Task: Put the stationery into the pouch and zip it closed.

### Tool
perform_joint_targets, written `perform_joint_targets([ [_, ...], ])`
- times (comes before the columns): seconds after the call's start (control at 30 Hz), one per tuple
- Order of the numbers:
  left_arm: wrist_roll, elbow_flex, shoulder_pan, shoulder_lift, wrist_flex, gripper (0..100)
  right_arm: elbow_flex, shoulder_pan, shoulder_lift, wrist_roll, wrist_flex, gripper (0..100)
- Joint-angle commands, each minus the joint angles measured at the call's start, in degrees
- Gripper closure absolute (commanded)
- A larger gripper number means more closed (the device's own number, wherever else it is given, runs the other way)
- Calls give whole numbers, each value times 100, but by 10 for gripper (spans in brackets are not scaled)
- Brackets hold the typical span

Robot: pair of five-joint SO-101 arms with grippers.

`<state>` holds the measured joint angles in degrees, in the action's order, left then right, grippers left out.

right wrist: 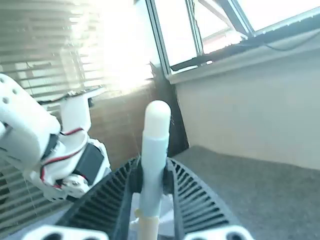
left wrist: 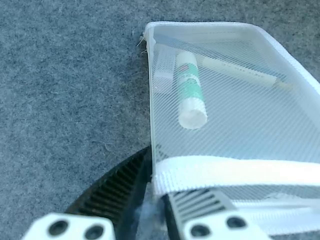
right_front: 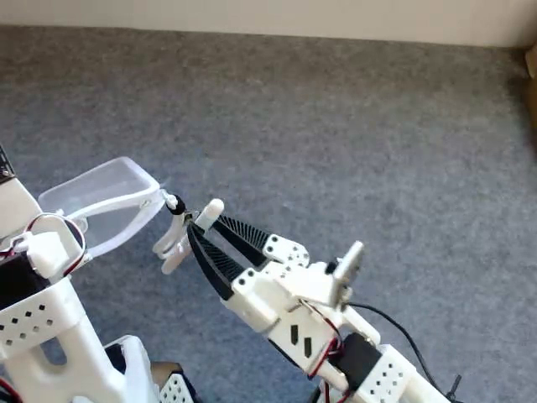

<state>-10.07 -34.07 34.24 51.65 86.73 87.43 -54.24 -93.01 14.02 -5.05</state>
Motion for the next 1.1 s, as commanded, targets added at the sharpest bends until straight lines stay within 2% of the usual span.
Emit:
perform_joint_targets([
  [0.0,35,-13,57,-57,-88,994,4,-92,-532,9,-154,995],
  [0.2,35,-13,57,-57,-88,994,84,-92,-1191,44,-154,995],
  [0.37,35,-13,57,-57,-88,994,66,-92,-1174,53,-180,995],
  [0.5,35,-13,57,-57,-88,994,75,-215,-910,9,-1200,995],
  [0.7,35,-13,57,-66,-88,994,-251,-576,347,9,-2132,995],
  [1.07,35,-13,57,-75,-88,994,-1411,-593,3116,9,-3512,995],
])
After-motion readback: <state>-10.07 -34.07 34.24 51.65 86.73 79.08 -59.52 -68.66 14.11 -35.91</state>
